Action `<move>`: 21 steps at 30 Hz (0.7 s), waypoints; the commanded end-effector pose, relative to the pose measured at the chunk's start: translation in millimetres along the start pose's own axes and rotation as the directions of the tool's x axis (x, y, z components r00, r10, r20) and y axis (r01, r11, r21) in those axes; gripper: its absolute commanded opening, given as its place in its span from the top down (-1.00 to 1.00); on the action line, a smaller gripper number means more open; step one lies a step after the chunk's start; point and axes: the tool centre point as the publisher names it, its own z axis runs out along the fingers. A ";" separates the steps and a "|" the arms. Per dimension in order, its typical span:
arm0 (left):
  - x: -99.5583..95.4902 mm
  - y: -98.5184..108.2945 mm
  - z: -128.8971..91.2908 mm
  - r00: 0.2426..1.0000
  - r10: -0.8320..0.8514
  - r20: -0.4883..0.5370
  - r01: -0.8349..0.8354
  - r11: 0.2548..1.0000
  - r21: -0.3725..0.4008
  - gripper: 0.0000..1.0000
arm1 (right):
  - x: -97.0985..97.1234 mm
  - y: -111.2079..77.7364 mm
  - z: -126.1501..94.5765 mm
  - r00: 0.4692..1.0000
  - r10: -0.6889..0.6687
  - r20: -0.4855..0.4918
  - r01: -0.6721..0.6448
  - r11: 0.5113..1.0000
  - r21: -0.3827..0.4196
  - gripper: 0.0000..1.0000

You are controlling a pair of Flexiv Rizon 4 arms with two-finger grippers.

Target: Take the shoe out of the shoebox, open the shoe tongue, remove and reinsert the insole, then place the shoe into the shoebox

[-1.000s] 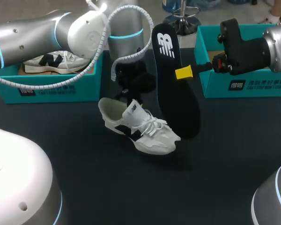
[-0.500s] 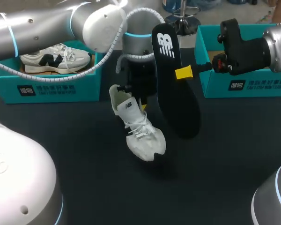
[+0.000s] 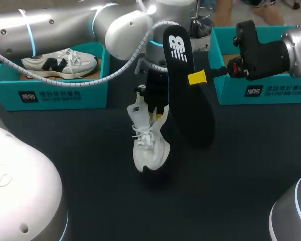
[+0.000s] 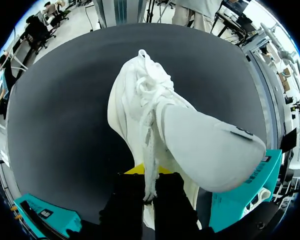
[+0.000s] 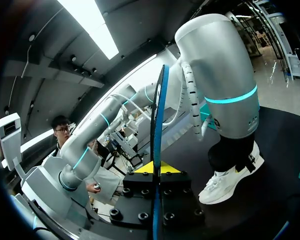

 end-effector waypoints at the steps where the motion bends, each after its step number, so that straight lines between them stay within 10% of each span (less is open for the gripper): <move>1: -9.2 7.8 3.2 0.999 -0.004 -0.038 0.005 1.000 0.011 1.00 | -0.5 -0.3 1.2 1.000 0.001 0.002 -0.001 1.000 0.001 1.00; 21: -26.2 8.3 31.2 0.996 -0.040 -0.076 0.042 0.999 0.021 1.00 | -0.5 -0.3 1.2 1.000 0.001 0.002 -0.001 1.000 0.001 1.00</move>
